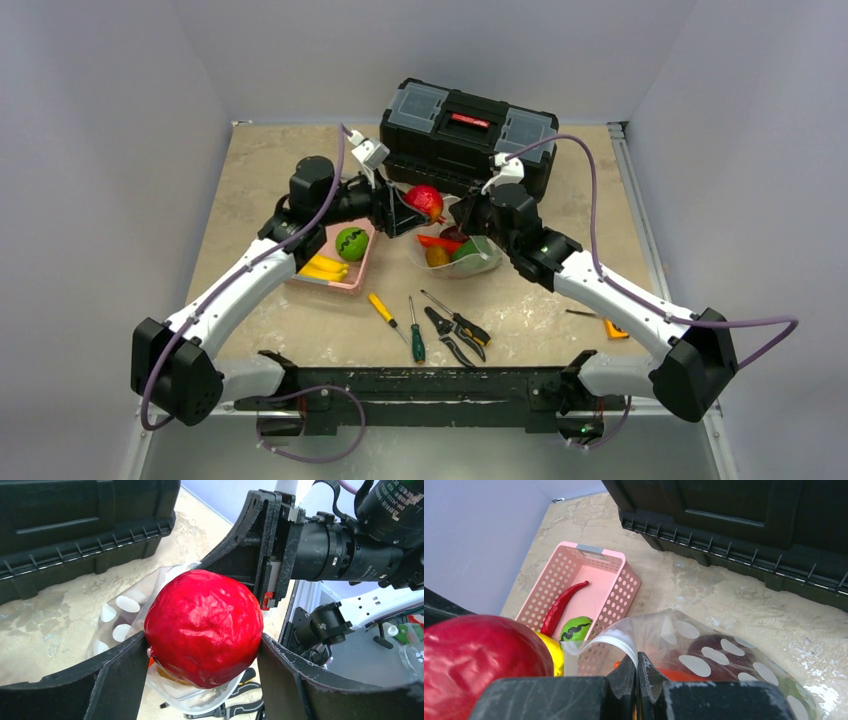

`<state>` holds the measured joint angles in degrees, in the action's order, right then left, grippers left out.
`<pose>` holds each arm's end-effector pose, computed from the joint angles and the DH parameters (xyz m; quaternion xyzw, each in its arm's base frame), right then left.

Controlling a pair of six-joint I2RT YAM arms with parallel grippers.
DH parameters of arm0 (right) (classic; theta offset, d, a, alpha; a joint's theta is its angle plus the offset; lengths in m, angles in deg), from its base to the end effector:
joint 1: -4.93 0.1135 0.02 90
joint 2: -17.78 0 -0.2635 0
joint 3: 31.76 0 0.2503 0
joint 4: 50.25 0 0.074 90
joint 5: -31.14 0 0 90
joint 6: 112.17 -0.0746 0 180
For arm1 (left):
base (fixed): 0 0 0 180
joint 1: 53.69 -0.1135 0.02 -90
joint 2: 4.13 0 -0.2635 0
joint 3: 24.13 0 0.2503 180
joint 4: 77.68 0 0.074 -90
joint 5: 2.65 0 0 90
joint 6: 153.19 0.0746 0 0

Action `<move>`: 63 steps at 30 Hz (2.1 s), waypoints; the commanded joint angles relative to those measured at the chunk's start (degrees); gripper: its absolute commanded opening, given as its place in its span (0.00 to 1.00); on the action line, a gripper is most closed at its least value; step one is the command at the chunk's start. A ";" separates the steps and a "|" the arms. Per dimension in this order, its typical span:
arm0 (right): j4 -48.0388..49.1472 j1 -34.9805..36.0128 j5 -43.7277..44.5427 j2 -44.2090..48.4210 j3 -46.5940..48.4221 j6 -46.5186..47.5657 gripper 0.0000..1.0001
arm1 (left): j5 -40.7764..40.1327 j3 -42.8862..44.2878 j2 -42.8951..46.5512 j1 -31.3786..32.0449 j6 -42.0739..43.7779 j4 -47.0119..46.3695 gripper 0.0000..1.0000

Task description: Place the food in the zip-top bag and seal the zipper

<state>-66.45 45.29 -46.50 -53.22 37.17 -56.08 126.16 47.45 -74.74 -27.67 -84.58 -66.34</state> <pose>0.2571 0.1975 0.3076 0.0176 0.8080 0.2821 0.5170 0.2605 -0.1792 0.3425 0.2418 0.7153 -0.4765 0.4504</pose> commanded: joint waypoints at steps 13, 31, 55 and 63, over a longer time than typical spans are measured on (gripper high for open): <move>2.00 -0.37 1.09 1.19 0.43 0.07 0.00 | -3.27 2.45 -2.46 3.87 5.30 2.22 0.94; 1.93 -0.44 1.25 1.36 0.20 0.07 0.00 | -10.19 3.51 -1.54 3.94 6.70 8.16 0.98; -5.10 -0.38 12.52 1.24 1.08 7.27 0.00 | -36.04 8.90 -2.54 -5.17 -1.09 26.35 1.00; -5.04 -0.42 10.32 0.07 2.06 6.88 0.00 | -38.56 10.10 -9.42 -9.22 -11.56 32.10 0.94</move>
<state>-71.06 45.05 -35.95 -52.91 37.17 -49.74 88.74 55.17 -80.36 -35.74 -89.28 -37.84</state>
